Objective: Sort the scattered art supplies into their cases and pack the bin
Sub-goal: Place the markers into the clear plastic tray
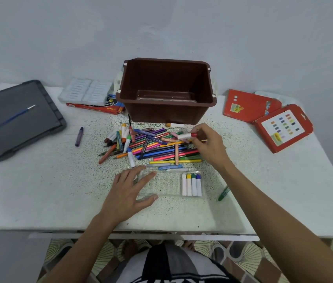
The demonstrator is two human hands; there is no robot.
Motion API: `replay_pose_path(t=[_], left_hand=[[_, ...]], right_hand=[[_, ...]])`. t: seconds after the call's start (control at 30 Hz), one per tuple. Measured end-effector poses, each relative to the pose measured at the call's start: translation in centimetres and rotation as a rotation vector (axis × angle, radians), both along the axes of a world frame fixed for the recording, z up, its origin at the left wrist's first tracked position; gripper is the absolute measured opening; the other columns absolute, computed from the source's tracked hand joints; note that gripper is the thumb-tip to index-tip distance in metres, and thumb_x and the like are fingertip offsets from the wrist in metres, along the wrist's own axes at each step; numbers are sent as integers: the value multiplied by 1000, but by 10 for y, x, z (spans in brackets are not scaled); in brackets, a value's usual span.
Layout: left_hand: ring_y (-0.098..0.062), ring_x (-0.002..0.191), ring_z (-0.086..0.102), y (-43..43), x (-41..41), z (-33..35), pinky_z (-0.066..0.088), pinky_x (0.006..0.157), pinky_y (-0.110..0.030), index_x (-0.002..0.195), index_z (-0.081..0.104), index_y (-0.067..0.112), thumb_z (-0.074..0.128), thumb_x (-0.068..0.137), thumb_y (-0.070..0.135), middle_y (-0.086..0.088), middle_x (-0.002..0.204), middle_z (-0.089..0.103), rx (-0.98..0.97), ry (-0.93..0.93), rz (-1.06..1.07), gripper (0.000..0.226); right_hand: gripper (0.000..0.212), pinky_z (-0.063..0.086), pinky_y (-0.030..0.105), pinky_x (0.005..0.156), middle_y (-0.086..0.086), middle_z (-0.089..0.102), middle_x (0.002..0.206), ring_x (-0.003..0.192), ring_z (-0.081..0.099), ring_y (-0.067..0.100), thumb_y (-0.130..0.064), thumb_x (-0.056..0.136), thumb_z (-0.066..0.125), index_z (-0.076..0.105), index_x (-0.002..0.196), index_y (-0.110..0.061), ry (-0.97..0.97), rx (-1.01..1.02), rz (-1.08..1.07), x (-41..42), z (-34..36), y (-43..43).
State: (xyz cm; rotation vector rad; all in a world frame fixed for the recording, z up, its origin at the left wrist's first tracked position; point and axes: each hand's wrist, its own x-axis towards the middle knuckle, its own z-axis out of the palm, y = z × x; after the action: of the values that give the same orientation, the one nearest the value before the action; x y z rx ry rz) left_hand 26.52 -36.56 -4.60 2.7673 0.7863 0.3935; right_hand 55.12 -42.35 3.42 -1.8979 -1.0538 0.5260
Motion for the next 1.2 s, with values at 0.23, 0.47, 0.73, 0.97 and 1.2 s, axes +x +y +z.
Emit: replay_pose_path(t=[0.23,0.47,0.73,0.97,1.2], left_hand=[[-22,124,44,0,0,1,37,98,-41,141,51,32,42,90,70,0,142,46,1,-2,-6,64],[-23,125,43,-1,0,4,36,100,-43,142,50,31,41,90,70,-2,142,46,12,25,2,65],[-24,125,43,-2,0,6,37,100,-44,143,49,32,40,90,70,-2,142,45,5,37,6,66],[-25,125,44,-2,0,6,37,99,-44,143,49,32,41,90,69,-2,143,45,0,36,5,65],[-25,125,44,-2,0,5,36,99,-43,143,49,32,40,90,69,-2,142,46,12,43,1,66]], right_hand=[[19,56,26,78,12,63,90,82,68,14,9,91,57,63,91,-10,436,93,22,-22,0,-40],[24,59,38,77,7,61,82,76,65,20,8,86,62,70,92,-14,242,-138,284,-24,0,-49],[24,45,12,57,-1,69,89,64,59,0,-4,93,57,73,109,-12,-133,-306,491,-47,3,-47],[24,39,2,70,0,61,99,79,55,9,-7,93,62,71,115,-8,-275,-232,471,-54,-3,-54],[14,53,30,75,6,67,97,80,60,17,-6,92,61,70,103,-4,-433,-148,428,-59,-14,-63]])
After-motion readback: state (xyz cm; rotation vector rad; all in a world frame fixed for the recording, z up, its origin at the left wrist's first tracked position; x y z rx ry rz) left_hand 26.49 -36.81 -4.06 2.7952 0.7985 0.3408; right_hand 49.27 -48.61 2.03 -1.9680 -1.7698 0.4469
